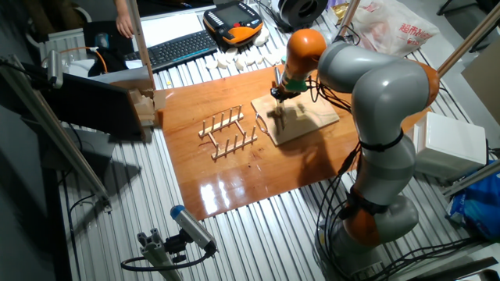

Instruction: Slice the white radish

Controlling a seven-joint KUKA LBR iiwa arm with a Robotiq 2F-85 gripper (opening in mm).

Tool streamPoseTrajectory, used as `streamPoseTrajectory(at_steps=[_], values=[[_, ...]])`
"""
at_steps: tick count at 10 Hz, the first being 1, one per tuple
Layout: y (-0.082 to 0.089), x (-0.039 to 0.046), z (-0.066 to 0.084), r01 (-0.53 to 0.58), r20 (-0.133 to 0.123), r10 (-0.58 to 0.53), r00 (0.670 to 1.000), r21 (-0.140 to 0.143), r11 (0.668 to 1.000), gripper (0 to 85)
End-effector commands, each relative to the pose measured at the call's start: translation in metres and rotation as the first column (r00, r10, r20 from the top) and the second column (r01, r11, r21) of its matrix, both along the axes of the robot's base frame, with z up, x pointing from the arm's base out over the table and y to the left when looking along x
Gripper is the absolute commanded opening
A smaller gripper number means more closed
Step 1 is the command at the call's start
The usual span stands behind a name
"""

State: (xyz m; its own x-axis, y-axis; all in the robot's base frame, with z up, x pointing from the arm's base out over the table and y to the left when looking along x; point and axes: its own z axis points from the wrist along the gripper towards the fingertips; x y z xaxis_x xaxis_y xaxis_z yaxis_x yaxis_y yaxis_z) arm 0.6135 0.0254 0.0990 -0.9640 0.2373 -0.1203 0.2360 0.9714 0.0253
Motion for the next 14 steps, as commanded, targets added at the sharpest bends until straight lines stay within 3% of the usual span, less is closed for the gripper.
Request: streamPoseTrajectory(at_steps=[1, 3, 7, 8, 9, 10, 12, 14], values=[[0.000, 0.0000, 0.001, -0.001, 0.000, 0.001, 1.000, 0.001, 1.000, 0.0], [0.001, 0.0011, -0.006, -0.004, 0.000, 0.004, 1.000, 0.010, 1.000, 0.0], [0.003, 0.0017, -0.012, -0.014, 0.009, 0.014, 1.000, 0.000, 1.000, 0.0], [0.002, 0.0019, -0.007, -0.009, 0.009, 0.009, 1.000, -0.006, 1.000, 0.0], [0.000, 0.0019, 0.004, -0.001, -0.014, 0.002, 1.000, 0.023, 1.000, 0.0], [-0.001, 0.0012, 0.015, 0.005, -0.023, -0.004, 1.000, 0.020, 1.000, 0.0], [-0.002, -0.0001, 0.018, 0.012, -0.012, -0.012, 1.000, 0.003, 1.000, 0.0], [-0.005, -0.0013, 0.014, 0.015, -0.003, -0.015, 1.000, 0.003, 1.000, 0.0]])
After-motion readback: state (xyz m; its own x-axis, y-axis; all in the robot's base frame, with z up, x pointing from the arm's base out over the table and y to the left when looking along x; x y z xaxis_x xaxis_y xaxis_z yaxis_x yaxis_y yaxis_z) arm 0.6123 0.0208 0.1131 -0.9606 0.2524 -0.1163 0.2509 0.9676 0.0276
